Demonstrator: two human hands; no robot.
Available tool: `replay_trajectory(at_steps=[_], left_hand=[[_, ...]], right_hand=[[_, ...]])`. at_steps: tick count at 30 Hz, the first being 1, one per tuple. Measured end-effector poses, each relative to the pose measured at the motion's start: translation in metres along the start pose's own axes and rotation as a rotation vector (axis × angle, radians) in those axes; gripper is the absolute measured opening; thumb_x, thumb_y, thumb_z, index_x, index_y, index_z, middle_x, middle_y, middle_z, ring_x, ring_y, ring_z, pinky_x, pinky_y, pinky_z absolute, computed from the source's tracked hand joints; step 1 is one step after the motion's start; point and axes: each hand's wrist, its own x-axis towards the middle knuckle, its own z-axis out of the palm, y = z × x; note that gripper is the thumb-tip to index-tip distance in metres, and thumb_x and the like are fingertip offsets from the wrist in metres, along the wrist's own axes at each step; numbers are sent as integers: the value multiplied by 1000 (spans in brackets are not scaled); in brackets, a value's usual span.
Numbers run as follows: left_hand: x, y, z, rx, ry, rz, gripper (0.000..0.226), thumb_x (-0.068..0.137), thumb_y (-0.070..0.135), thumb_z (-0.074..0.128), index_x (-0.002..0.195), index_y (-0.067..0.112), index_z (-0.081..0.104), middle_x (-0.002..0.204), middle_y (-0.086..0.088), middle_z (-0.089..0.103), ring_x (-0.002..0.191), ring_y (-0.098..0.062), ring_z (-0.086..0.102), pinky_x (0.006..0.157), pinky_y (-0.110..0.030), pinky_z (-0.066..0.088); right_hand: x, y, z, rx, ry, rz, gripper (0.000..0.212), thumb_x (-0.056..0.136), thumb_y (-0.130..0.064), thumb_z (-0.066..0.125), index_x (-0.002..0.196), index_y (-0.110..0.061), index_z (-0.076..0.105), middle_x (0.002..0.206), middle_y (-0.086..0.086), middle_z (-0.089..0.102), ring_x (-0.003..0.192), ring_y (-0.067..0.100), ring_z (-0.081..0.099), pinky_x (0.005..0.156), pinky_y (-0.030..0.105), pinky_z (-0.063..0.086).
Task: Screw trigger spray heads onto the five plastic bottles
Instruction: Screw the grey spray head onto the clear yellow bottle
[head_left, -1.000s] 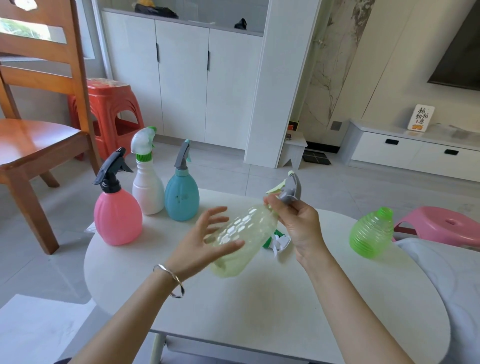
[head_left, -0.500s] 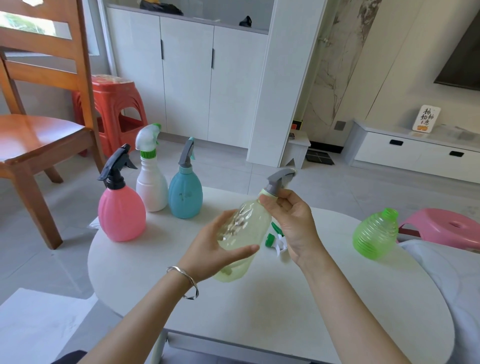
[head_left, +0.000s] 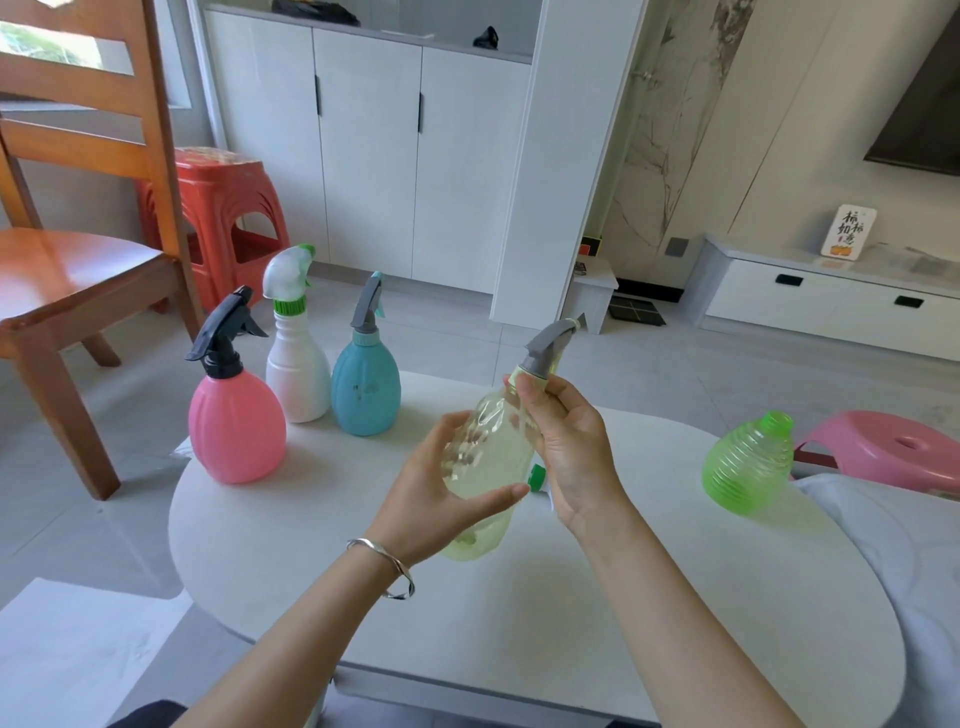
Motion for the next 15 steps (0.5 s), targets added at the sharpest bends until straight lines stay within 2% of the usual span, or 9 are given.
replay_trajectory(at_steps=[3,6,8,11,13,15], left_hand=[[4,4,-11,-202,-155,-77,66,61,64,68,119,37,51,116,13,65,105,0,61,87,-15,49],[6,8,-20,-321,-345,-112,60,68,53,67,121,29,56,117,0,69,104,-12,66,87,-22,52],[6,8,-19,-331,-346,-118,59,67,50,68,120,26,58,116,-4,68,103,-15,67,86,-25,53],[5,6,-14,-366,-350,-146,52,69,52,65,115,29,60,115,-6,68,103,-17,67,93,-33,53],[5,7,-13,-374,-393,-164,49,70,53,65,114,33,59,116,-2,68,104,-17,67,94,-33,53],[5,7,-11,-325,-386,-149,50,68,54,67,112,31,59,116,-6,68,102,-18,68,92,-31,53]], right_hand=[[1,-6,-5,-13,-135,16,39,68,-40,73,99,-15,69,105,1,74,104,17,64,100,40,48],[1,-10,-7,-52,-300,11,35,76,-42,65,100,-17,71,109,0,72,107,14,63,94,36,51],[0,-9,-6,-48,-292,18,36,76,-41,65,100,-15,71,105,0,73,100,13,64,89,36,52],[1,-6,-5,61,-236,68,36,75,-36,67,100,-11,69,98,2,73,96,18,63,87,41,50],[1,-6,-5,70,-235,68,34,76,-35,67,101,-11,68,97,3,72,97,20,62,89,41,47],[0,-6,-5,39,-215,52,29,75,-35,68,95,-14,71,98,3,72,98,19,63,96,45,46]])
